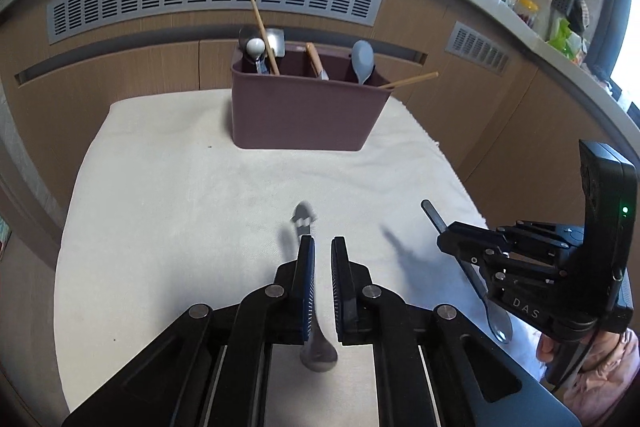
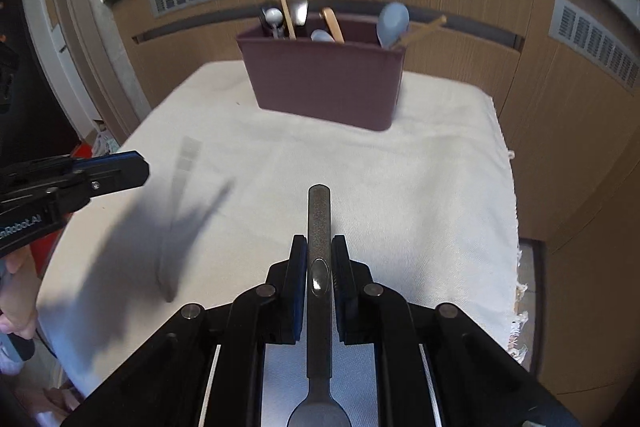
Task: Organize utensils
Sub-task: 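Lift both spoons and lower them into the maroon caddy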
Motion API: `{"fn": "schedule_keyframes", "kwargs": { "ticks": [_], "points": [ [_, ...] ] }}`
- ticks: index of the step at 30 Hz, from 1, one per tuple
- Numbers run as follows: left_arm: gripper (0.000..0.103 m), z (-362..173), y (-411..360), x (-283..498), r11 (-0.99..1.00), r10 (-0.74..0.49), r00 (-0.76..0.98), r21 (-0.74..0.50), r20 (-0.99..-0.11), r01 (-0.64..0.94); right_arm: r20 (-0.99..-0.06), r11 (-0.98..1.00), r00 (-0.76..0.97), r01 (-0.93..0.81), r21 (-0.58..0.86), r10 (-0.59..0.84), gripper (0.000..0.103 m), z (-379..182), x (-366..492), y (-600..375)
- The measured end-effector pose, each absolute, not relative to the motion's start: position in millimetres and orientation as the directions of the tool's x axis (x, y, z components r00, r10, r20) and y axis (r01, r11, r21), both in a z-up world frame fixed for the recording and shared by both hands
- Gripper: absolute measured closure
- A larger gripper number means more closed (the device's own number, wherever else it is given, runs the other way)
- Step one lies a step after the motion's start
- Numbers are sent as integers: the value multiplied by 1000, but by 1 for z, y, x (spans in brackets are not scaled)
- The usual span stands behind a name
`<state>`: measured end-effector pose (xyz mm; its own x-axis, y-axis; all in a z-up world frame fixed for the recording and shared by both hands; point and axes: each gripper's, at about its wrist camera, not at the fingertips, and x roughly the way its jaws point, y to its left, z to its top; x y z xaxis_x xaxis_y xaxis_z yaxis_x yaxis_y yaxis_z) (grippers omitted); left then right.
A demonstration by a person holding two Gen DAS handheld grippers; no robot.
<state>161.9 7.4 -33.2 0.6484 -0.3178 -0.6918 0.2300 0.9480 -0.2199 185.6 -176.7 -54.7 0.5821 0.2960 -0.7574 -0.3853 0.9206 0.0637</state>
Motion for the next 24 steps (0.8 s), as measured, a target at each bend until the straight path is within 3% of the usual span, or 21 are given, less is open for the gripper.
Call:
{"fn": "schedule_keyframes", "kwargs": {
  "ticks": [4, 11, 14, 16, 17, 21, 23, 24],
  "points": [
    [95, -36, 7, 166, 953, -301, 636, -199, -711, 228, -748, 917, 594, -396, 48, 296, 92, -48, 181, -173],
    [89, -83, 5, 174, 950, -301, 432, -227, -850, 216, -801, 929, 535, -363, 67, 267, 92, -68, 187, -185],
    [74, -97, 3, 160, 948, -309, 420, -239, -853, 212, -811, 935, 524, -347, 76, 261, 92, -75, 188, -192],
    [53, -101, 0, 151, 949, -308, 450, -240, -838, 204, -812, 936, 521, -343, 83, 263, 92, -77, 187, -195],
    [50, -106, -3, 145, 956, -288, 472, -219, -833, 196, -813, 936, 519, -341, 86, 264, 92, -78, 187, -196],
    [53, -116, -22, 136, 974, -188, 526, -90, -829, 206, -815, 937, 514, -337, 95, 267, 92, -81, 187, -195],
    [74, -116, -26, 137, 978, -144, 550, -32, -823, 208, -814, 935, 513, -342, 97, 272, 92, -81, 186, -193],
    [74, -114, -25, 139, 976, -155, 545, -43, -824, 212, -812, 934, 516, -345, 95, 273, 92, -80, 186, -193]
  ]
}}
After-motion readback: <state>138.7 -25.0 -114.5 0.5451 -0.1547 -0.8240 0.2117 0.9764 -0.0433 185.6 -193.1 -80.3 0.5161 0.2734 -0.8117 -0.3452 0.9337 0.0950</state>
